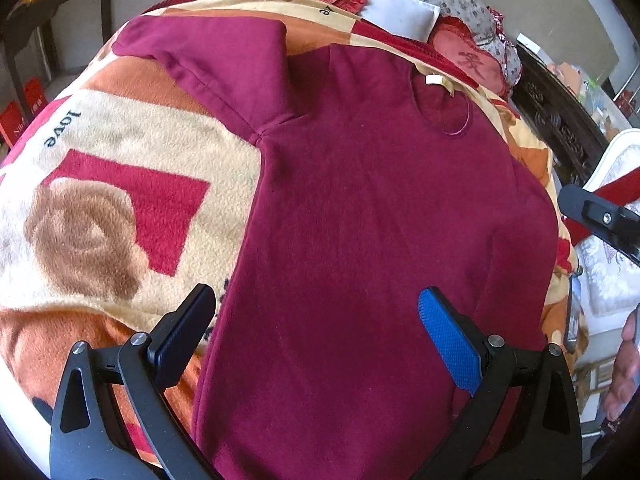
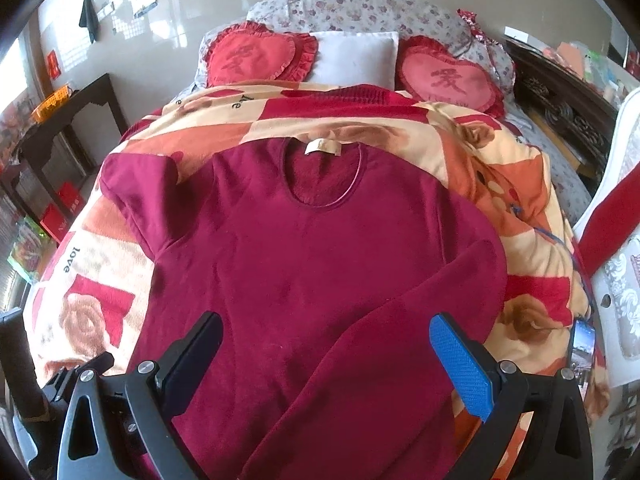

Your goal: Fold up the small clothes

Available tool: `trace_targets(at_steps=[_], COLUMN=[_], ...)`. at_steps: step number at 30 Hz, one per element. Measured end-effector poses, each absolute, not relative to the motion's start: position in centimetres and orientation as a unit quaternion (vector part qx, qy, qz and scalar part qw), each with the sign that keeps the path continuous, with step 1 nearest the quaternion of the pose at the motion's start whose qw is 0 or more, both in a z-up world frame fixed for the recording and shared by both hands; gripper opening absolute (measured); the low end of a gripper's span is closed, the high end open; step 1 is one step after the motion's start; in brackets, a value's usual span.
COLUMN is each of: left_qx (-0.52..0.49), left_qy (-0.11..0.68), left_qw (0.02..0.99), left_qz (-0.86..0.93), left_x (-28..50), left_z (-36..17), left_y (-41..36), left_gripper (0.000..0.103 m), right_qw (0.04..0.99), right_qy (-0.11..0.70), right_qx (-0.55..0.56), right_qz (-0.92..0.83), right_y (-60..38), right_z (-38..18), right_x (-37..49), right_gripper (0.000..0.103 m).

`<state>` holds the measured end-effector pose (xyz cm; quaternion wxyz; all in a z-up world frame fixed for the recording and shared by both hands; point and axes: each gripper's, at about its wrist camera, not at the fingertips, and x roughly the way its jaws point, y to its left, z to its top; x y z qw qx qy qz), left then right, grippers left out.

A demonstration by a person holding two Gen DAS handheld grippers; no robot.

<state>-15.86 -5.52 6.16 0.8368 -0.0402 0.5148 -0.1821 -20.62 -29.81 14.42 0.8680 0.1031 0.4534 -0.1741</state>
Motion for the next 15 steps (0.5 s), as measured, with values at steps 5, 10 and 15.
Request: trace_targets(at_steps=[5,10,15], left_qx=[-0.031,-0.025,-0.023], left_qy=[0.514,0.511,0.509], left_qw=[0.839,0.841,0.843], left_qz=[-0.179,-0.177,-0.174], left_x=[-15.8,-15.8,-15.8], left_z=[6.1,6.2,6.3], left_y=[-5.5,-5.5,-5.5], left_gripper=[0.102,0.102,0.102], right_qw=[0.868,0.867,0.865], right_qy=[0.456,0.461,0.466], right_qx=[0.098,0.093,0.094], right_qz=[-0.169,-0.162,-0.158], right_y=[-29.1,-28.4,-28.3], right_z=[14.3,14.0,13.8], right_x=[-20.3,-20.1,-20.0], right_gripper=[0.103,0.103,0.103])
